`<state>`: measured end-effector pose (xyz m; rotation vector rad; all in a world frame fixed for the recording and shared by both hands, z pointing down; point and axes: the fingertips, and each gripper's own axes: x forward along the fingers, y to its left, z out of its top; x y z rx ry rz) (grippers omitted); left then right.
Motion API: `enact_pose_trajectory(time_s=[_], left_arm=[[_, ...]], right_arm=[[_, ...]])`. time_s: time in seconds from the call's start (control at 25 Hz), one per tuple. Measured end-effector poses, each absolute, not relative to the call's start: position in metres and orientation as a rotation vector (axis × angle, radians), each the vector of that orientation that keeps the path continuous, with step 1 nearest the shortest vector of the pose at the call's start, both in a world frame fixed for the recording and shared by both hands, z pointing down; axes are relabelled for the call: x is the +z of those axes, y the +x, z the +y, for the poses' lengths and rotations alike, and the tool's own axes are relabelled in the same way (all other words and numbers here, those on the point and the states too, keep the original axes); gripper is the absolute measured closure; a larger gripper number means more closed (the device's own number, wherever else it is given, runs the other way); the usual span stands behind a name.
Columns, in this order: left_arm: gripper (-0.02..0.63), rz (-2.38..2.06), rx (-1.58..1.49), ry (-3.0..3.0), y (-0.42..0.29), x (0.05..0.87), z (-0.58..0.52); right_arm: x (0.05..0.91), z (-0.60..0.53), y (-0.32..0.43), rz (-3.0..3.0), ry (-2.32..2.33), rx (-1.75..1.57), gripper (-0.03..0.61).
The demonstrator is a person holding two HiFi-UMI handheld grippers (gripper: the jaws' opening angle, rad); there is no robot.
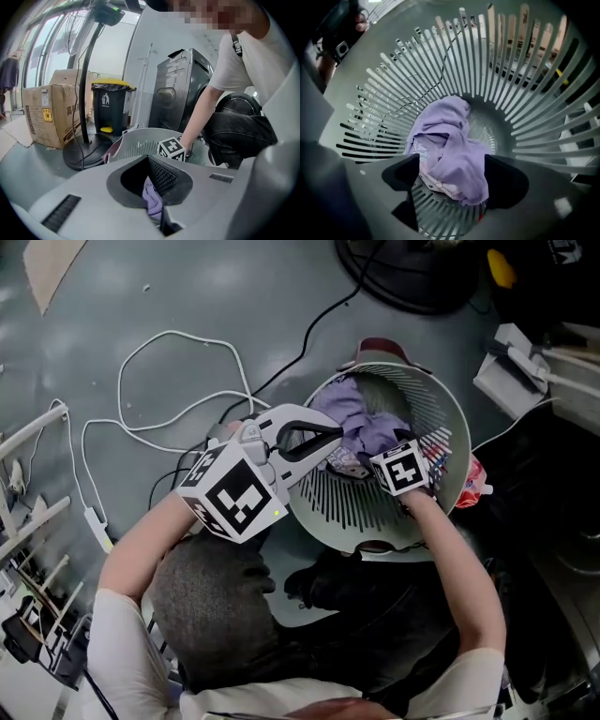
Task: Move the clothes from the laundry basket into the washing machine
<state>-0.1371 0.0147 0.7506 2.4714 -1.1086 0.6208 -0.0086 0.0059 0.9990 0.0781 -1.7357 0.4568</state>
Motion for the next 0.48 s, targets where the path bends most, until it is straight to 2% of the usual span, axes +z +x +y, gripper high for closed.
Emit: enact_pose_trajectory(time_s=[0.04, 0.24, 0.48], left_arm=[[0.608, -1.12, 0.616, 2.47, -0.139, 0.752, 0.014], [0.607, -1.139, 0.572, 2.474, -0.139, 0.755, 0.015], [0.607, -1.156, 0.6, 2.497, -0.138, 0.753, 0.015]], right_arm=[[1.003, 0.005, -0.007, -1.723, 0.095, 0.494, 0.134], [1.017, 0.001, -0.009, -1.722, 0.184, 0.614, 0.088], [1.041, 0.001, -0.003, -1.656, 0.276, 0.641, 0.069]])
